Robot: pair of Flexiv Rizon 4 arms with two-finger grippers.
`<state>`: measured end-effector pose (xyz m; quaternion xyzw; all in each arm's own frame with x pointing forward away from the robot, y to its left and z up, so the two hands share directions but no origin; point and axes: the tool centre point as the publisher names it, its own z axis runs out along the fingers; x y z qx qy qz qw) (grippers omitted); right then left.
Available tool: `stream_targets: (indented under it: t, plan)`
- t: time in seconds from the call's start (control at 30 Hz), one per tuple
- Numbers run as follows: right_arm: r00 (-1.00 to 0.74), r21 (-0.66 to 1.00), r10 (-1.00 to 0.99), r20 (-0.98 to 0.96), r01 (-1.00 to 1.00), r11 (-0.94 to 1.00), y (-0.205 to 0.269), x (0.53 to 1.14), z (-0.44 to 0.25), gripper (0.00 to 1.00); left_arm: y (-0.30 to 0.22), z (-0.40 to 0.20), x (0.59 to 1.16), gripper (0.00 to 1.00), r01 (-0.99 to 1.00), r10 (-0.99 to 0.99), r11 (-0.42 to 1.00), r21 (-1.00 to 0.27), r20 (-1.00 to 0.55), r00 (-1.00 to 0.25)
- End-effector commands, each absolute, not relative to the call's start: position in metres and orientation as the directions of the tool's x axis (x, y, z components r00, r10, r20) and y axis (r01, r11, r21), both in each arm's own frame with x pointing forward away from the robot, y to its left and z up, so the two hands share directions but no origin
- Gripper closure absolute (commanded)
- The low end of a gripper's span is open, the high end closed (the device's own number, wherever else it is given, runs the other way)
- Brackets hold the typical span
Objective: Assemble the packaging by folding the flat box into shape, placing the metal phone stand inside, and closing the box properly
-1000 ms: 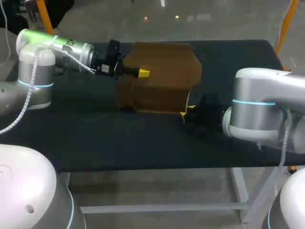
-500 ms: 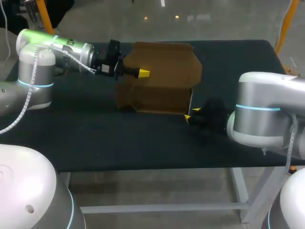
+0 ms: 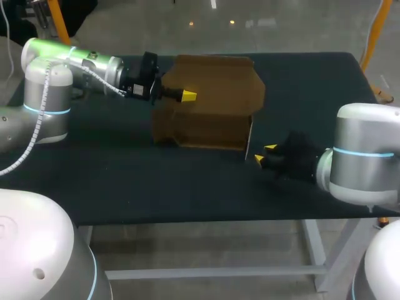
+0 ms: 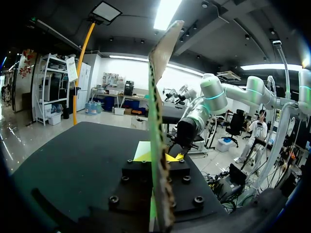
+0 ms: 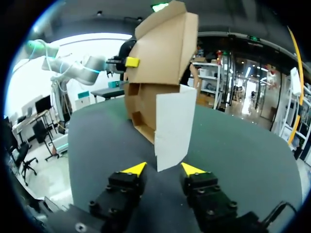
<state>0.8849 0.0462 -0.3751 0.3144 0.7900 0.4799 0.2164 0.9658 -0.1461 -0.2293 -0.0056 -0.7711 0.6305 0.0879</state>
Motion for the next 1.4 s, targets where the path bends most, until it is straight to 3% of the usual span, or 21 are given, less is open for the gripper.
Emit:
stream_targets:
  t: [0.03,0.23,0.9,1.13,1.4]
  plan:
    - [-0.771,0.884,0.636,-0.013,0.288,0.367,0.027,0.884,-0.367,0.53,-0.146,-0.231,0.966,1.0,-0.102,0.122,0.204,-0.974,0.128,-0.984]
    - [-0.846,0.881,0.533,-0.003,0.249,0.402,0.024,0.895,-0.364,0.52,-0.146,-0.231,0.966,1.0,-0.102,0.122,0.204,-0.974,0.128,-0.984]
    - [-0.952,0.889,0.307,-0.005,0.136,0.437,0.045,0.931,-0.363,0.31,-0.146,-0.231,0.966,1.0,-0.102,0.122,0.204,-0.974,0.128,-0.984]
    - [-0.963,0.888,0.268,-0.006,0.118,0.445,0.057,0.942,-0.368,0.34,-0.146,-0.231,0.966,1.0,-0.102,0.122,0.204,-0.974,0.128,-0.984]
    - [-0.971,0.891,0.24,0.012,0.119,0.437,0.068,0.951,-0.372,0.47,-0.146,-0.231,0.966,1.0,-0.102,0.122,0.204,-0.974,0.128,-0.984]
